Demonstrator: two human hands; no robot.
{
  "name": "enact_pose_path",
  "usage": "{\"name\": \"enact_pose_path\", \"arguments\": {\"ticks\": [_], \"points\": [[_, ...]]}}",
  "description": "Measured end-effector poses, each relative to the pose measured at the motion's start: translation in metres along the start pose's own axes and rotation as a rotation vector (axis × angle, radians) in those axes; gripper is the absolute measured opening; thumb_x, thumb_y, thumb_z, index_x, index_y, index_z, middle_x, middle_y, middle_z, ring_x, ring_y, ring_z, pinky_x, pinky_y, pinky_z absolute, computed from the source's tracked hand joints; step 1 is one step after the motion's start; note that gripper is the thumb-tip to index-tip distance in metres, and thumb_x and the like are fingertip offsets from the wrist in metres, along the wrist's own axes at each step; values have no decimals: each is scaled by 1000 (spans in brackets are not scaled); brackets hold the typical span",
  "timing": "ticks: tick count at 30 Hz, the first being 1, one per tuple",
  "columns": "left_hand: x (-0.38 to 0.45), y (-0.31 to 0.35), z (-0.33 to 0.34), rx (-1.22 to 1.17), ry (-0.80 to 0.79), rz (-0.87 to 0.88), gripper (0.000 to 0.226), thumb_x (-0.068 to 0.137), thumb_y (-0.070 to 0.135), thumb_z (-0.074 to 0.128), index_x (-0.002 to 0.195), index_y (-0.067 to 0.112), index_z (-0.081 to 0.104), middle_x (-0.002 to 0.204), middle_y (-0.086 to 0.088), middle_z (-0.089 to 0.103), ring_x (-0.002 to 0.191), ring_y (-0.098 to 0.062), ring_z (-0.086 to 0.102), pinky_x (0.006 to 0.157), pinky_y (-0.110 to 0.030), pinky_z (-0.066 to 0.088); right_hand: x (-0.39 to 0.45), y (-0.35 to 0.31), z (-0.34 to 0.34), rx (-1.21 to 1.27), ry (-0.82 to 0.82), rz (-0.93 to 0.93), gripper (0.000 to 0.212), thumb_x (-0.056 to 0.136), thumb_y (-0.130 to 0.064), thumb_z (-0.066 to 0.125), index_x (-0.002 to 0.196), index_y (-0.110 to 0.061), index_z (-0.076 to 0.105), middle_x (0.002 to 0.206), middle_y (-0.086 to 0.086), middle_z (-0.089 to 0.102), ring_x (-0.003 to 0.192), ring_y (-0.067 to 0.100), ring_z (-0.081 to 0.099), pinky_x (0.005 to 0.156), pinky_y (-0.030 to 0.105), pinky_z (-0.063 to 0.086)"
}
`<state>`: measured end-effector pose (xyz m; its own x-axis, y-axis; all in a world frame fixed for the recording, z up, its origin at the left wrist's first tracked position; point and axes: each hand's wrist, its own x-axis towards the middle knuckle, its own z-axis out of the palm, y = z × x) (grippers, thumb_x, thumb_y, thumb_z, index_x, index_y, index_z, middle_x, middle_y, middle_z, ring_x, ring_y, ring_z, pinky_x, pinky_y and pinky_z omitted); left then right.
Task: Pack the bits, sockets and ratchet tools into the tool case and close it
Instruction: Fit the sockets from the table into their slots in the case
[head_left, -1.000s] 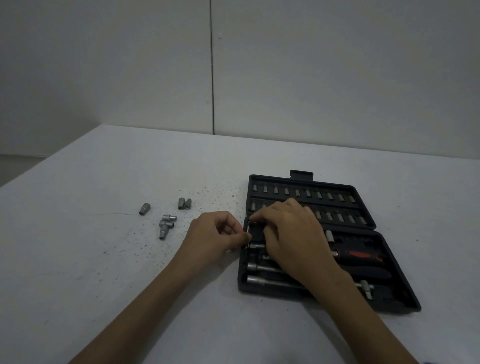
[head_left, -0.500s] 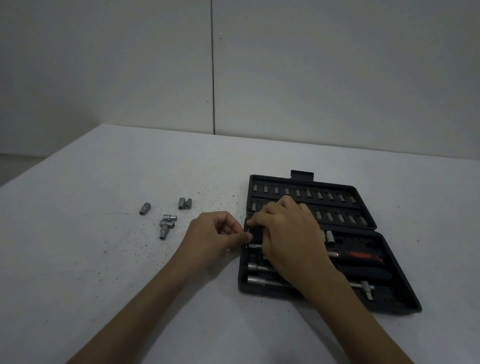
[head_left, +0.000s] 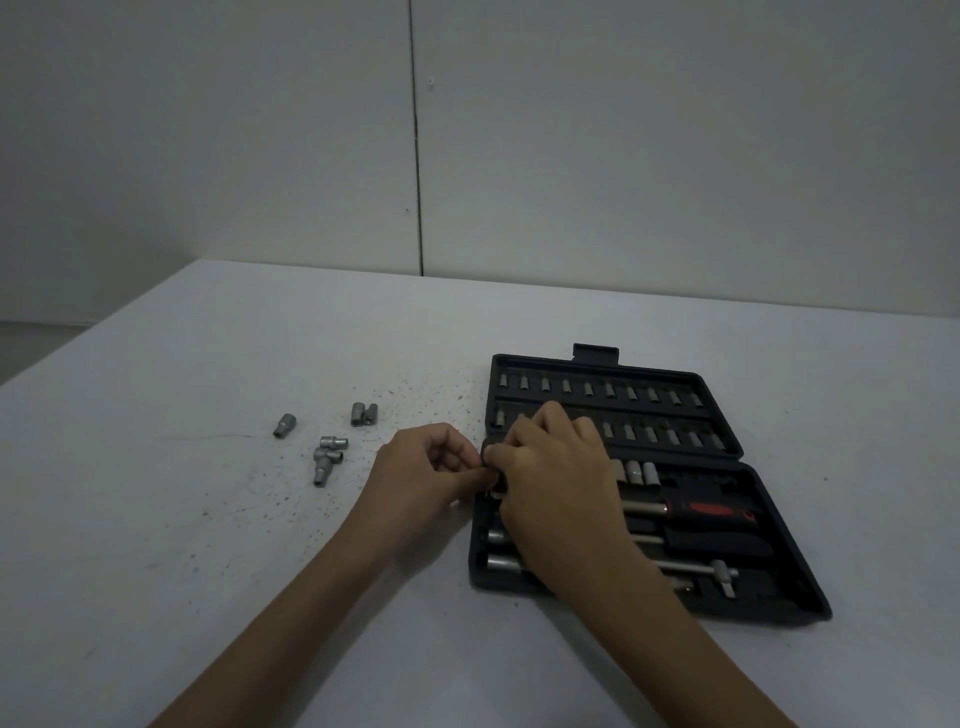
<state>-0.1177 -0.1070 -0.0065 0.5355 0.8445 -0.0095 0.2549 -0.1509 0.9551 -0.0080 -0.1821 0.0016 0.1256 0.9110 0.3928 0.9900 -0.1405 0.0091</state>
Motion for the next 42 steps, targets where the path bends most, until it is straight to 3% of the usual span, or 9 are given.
{"name": "enact_pose_path", "arguments": {"ticks": [6,9,14,20,26,29,32,39,42], "points": [[0,0,3,31,32,-28,21,70,7,79,66,15,60,62,0,61,56,-10,54,52,-17,43,0,20,-15,339,-167,162,45,87,-7,46,117,-36,64,112,-10,63,107,15,44,91,31,35],[-1,3,4,-14,24,-57,20,69,3,78,68,11,60,62,-5,60,57,-13,56,51,-18,44,-3,25,-17,438,-122,196,47,86,-2,44,114,-34,64,106,-12,67,104,12,45,94,35,39],[-7,14,7,-189,-11,-121,18,73,-15,67,74,-1,55,60,-11,51,36,0,49,38,-9,38,-6,23,-11,282,-62,77,47,85,-5,46,118,-35,62,107,-10,62,101,16,46,81,29,30],[0,9,3,-80,-5,-140,18,73,-1,74,71,8,58,62,-9,56,52,-12,52,44,-14,40,-4,13,-5,48,33,-36,36,43,-12,80,75,-24,72,68,-6,62,68,19,57,58,28,41],[3,4,2,-49,7,-141,18,73,1,73,70,11,60,61,-4,59,48,-6,51,44,-12,39,-2,-2,-5,3,30,-104,11,48,-17,70,58,-18,65,60,-2,59,64,19,57,61,26,41],[1,6,2,-61,15,-157,19,71,2,76,69,11,59,63,-7,58,51,-9,52,45,-13,40,0,5,-8,61,-37,-34,25,54,-9,76,77,-20,73,75,-2,64,79,21,60,68,30,41],[-2,10,4,-220,2,-185,20,73,-11,70,70,2,55,59,-13,51,43,-8,51,43,-15,42,0,20,-13,211,-170,44,46,82,-7,55,121,-32,61,110,-7,59,108,17,45,85,30,29],[-3,13,4,-201,-20,-163,20,75,-13,67,71,1,54,58,-10,50,37,0,48,39,-10,38,-5,26,-8,405,-70,123,44,87,-5,46,117,-33,61,110,-13,62,104,12,46,93,34,37],[-3,12,3,-176,-35,-150,19,75,-10,69,71,3,55,58,-7,51,39,-1,48,40,-10,39,-4,26,-3,369,-44,93,42,86,-4,47,112,-31,65,104,-11,63,100,14,48,84,32,36]]}}
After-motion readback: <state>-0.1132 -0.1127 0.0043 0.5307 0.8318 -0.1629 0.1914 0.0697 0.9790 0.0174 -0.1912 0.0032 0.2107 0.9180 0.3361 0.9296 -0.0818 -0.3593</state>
